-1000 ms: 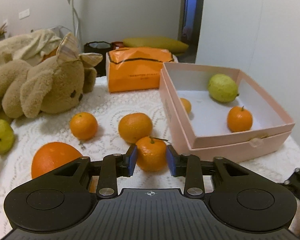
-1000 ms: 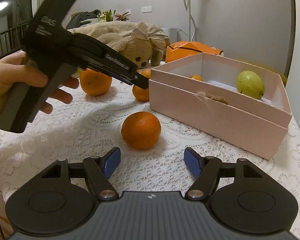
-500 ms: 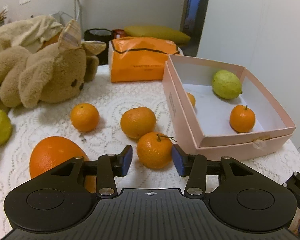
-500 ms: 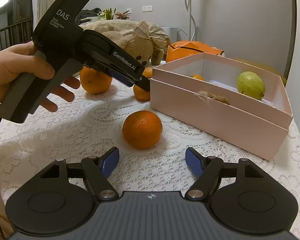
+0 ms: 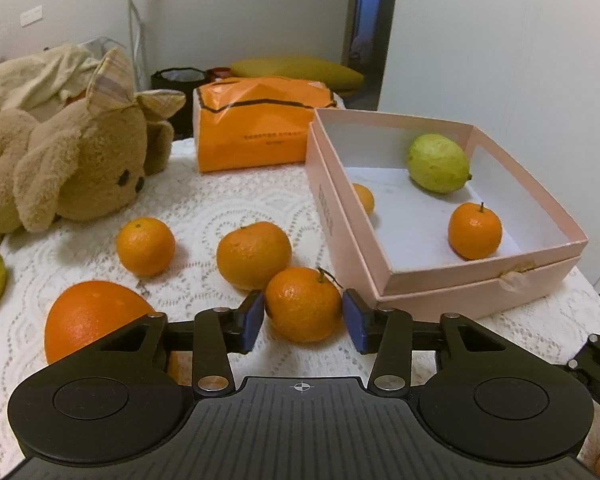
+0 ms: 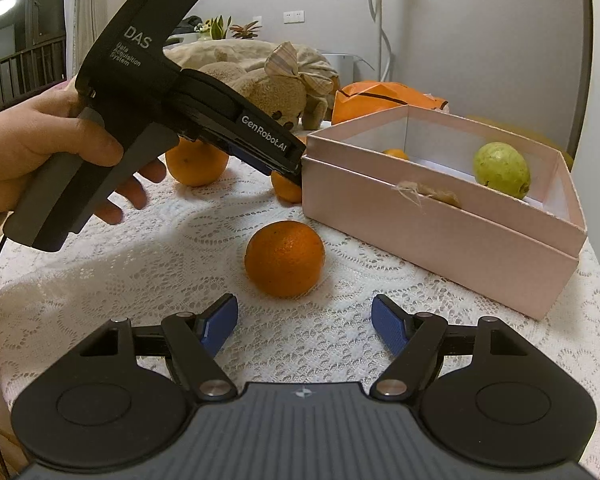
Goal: Organize fruits
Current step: 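Move the right tool to a mandarin and close on it while the left tool holds its mandarin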
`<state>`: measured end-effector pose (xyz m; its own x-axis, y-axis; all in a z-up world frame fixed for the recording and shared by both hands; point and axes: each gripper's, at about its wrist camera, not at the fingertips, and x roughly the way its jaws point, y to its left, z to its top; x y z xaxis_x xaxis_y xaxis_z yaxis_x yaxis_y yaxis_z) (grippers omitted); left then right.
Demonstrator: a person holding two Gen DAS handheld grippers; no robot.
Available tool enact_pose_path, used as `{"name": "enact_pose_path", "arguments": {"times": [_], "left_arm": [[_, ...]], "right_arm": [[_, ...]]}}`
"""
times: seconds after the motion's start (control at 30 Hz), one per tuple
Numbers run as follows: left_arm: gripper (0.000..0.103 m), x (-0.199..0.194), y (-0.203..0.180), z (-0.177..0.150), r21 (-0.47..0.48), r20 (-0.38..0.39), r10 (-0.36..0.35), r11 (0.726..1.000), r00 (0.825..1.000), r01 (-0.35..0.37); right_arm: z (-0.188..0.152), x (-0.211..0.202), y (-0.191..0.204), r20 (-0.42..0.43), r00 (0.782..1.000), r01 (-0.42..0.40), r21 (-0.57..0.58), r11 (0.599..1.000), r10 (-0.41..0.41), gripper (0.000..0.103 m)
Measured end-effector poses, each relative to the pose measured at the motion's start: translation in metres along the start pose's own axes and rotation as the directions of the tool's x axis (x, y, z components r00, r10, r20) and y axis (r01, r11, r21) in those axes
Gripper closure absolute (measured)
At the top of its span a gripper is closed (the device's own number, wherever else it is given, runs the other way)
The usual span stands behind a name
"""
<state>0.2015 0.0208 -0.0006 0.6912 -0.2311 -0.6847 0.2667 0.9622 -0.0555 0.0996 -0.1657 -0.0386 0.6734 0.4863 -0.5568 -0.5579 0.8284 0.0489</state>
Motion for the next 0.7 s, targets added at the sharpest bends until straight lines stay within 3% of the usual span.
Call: {"name": "enact_pose_path", "arguments": {"times": [0.2, 0.53, 0.7], "left_arm": [[0.056, -0.013, -0.003, -0.008, -0.004, 0.001, -0.006, 1.000, 1.000, 0.006], [0.056, -0.077, -0.010, -0.051, -0.053, -0.028, -0.075, 0.996, 0.997, 0.073], [0.056, -0.078, -0.005, -0.064, -0.099, -0.046, -0.068, 0.993, 0.997, 0.064]], "right_arm": [[0.000, 0.000, 0.000, 0.000, 1.000, -0.001, 0.001, 1.000, 0.001, 0.028], [0.000, 0.000, 0.000, -0.002, 1.000, 0.005, -0.003, 1.000, -0.005, 0.027], [0.001, 0.002, 0.003, -0.006, 1.000, 0.014, -0.011, 1.000, -0.014, 0.027]]}}
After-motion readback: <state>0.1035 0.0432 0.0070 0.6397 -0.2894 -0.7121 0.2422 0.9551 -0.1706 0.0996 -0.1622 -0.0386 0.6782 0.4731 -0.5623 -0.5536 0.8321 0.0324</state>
